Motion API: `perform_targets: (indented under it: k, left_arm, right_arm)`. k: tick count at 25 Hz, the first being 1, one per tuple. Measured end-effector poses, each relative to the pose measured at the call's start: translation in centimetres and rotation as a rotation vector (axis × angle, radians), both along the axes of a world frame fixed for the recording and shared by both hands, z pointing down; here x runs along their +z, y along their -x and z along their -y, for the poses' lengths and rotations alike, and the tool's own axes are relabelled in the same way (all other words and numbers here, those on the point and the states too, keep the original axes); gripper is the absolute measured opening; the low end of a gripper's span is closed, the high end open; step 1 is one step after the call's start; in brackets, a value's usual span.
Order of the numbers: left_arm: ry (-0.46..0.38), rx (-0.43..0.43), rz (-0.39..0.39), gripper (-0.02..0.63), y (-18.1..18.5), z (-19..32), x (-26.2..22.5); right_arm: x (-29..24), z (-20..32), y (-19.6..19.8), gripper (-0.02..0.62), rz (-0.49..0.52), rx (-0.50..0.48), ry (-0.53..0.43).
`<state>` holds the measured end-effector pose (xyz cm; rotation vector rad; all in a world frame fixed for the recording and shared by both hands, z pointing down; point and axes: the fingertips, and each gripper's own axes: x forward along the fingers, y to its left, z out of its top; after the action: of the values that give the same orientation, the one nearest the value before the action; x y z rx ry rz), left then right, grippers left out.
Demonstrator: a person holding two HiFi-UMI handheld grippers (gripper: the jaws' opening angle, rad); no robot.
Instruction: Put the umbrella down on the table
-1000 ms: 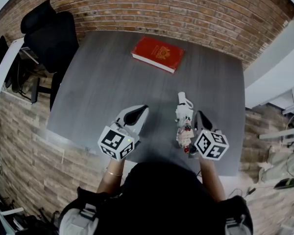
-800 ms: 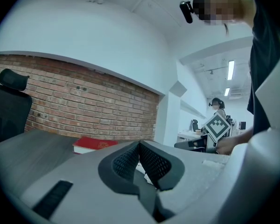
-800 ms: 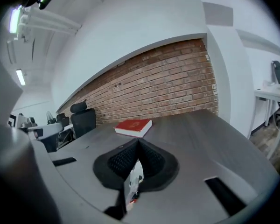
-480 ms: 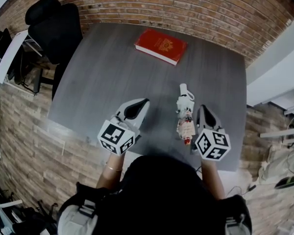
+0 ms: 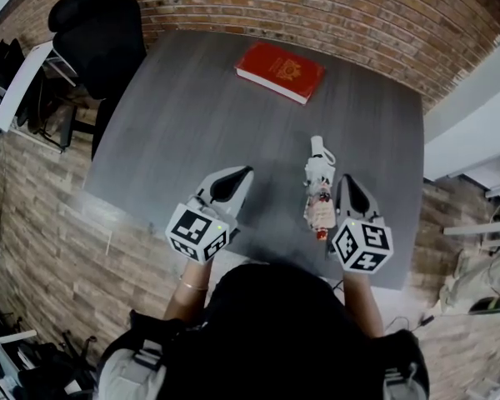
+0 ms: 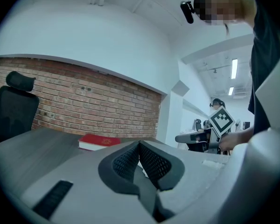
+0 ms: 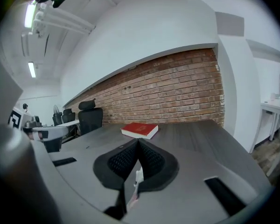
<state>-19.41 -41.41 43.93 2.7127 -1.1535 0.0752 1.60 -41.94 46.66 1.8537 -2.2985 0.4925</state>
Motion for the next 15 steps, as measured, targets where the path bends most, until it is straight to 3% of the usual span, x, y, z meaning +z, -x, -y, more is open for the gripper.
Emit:
perform_targets:
  k: [15]
  left_arm:
    - [-0.01,0.0,-0.005,0.002,0.42,-0.17,-0.2]
  right_arm:
    - [-0.47,-0.39,0.75,-0.005,-0.014,-0.006,-0.006]
